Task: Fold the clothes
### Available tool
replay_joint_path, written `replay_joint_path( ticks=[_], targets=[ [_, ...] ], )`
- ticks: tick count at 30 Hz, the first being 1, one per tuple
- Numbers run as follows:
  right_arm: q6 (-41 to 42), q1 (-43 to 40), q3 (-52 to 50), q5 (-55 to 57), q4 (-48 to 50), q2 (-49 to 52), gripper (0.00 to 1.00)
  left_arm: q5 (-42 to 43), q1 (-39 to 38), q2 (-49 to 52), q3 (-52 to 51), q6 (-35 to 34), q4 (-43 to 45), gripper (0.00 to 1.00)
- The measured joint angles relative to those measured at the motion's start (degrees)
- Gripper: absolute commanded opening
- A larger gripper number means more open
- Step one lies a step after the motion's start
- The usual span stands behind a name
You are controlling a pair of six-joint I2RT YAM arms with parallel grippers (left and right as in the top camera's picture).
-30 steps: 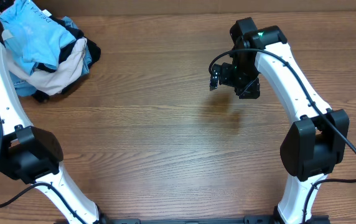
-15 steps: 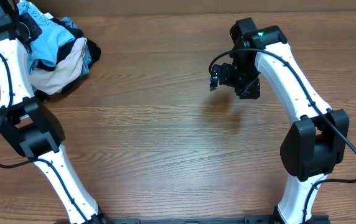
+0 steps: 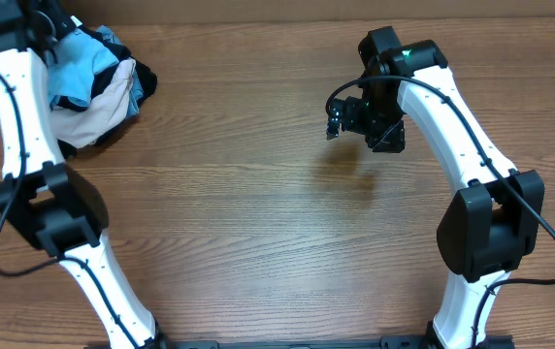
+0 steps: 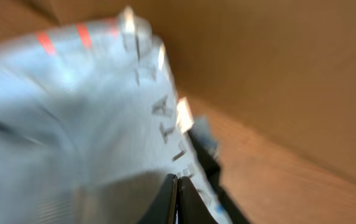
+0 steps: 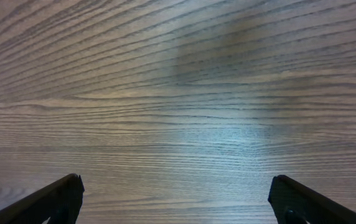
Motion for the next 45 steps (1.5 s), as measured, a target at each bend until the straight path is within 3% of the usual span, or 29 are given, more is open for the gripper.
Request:
replay_joint_path(
  ticks=[3, 9, 11, 15, 20, 23, 25, 27, 28, 29, 31, 35, 41, 45],
  targets=[
    [0.00, 0.00, 0.00, 0.02, 0.13, 0.00, 1.00, 0.63, -0.28, 7.37, 0.00, 0.02, -1.03, 0.06],
    [0.02, 0.00, 0.00, 0.00, 0.46, 0.00, 1.00, 0.39, -0.81, 7.30, 0.74, 0.22, -1.92, 0.13],
    [0.02, 0.00, 0.00, 0.00, 0.46, 0.00, 1.00, 0.33, -0.81, 5.90, 0.42, 0.11, -1.60, 0.33],
    [0.28, 0.00, 0.00, 0.00, -0.24, 0.00, 1.00, -0.28, -0.50, -4.00, -0.79, -0.09, -0.35, 1.00],
    [2.23, 0.00, 0.13, 0.11, -2.08, -1.07, 1.00, 2.25, 2.23, -26.93, -0.52, -2.62, -1.99, 1.00],
    [3.43, 0.00, 0.50, 1.22, -3.39, -8.04, 1.00, 7.61, 2.47, -35.36, -0.28, -2.84, -6.91, 0.99],
    [5.20, 0.00, 0.85, 3.34, -5.18, -15.47, 1.00, 14.75, 2.47, -39.60, -0.28, -2.89, -9.94, 0.86],
    [6.27, 0.00, 1.55, 4.55, -6.60, -22.08, 1.00, 22.82, 2.05, -43.85, -0.28, -3.13, -11.74, 0.81],
    [6.78, 0.00, 1.77, 4.85, -7.65, -25.59, 1.00, 26.14, 0.83, -45.99, -0.28, -3.56, -12.07, 0.83],
    [7.80, 0.04, 1.79, 5.29, -9.68, -29.35, 1.00, 29.40, -2.01, -48.57, -0.28, -3.89, -12.39, 0.98],
    [9.18, 0.07, 1.77, 6.25, -13.27, -34.45, 1.00, 30.75, -8.57, -51.54, -0.28, -3.63, -13.84, 1.00],
    [10.38, 0.07, 1.77, 7.13, -18.10, -45.77, 1.00, 31.08, -17.53, -54.84, -0.22, -1.36, -20.74, 1.00],
    [13.38, 0.09, -6.32, 7.98, -18.32, -63.60, 0.99, 19.80, -18.18, -65.61, -0.63, 2.89, -38.05, 1.00],
    [14.64, 0.09, -12.72, 9.88, -17.90, -70.55, 0.99, 18.97, -18.18, -74.01, 0.02, 5.22, -51.47, 1.00]
  ],
)
